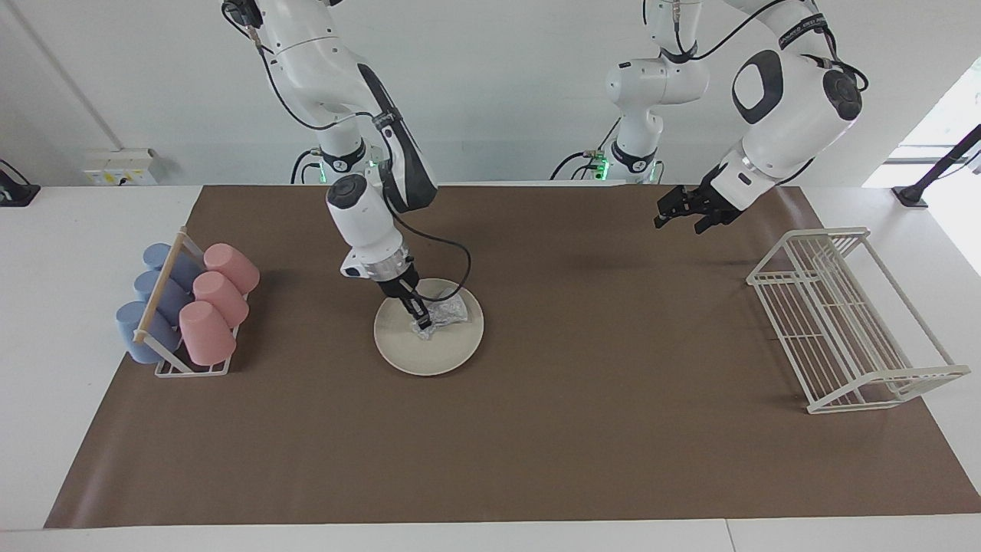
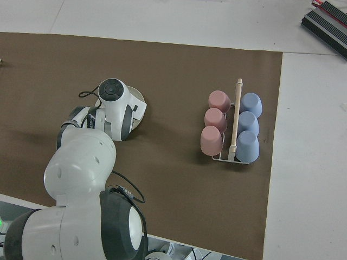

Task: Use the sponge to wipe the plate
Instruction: 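Rub the scrubber around the plate surface with the right gripper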

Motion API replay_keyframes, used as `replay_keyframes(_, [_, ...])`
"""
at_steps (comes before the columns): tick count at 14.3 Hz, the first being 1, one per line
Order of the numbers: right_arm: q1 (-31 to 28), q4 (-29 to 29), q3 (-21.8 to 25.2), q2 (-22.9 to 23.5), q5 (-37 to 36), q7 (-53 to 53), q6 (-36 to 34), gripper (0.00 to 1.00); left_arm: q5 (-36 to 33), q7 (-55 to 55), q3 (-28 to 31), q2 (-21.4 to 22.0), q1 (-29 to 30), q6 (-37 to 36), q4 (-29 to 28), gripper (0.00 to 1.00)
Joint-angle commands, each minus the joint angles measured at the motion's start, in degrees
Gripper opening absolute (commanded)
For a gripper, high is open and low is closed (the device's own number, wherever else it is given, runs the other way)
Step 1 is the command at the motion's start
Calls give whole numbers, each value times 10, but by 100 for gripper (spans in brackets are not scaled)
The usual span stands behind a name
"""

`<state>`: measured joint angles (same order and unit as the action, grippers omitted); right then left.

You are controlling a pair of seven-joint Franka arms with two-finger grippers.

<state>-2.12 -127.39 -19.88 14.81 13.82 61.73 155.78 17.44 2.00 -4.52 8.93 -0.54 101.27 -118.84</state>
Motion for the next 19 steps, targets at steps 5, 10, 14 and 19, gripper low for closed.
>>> replay_keyframes(5, [18, -19, -4, 22, -3, 24, 7, 0, -12, -20, 0, -6, -6, 5, 8, 100])
replay_keyframes(10, [55, -17, -3, 22, -3, 103, 8, 0, -12, -20, -3, -6, -7, 9, 12, 100])
replay_keyframes(14, [61, 19, -3, -5, -3, 140, -59, 0, -12, -21, -3, -7, -7, 10, 12, 100])
replay_keyframes(19, [54, 97, 0, -116, -11, 196, -308, 0, -3, -36, -4, -9, -5, 23, 14, 100])
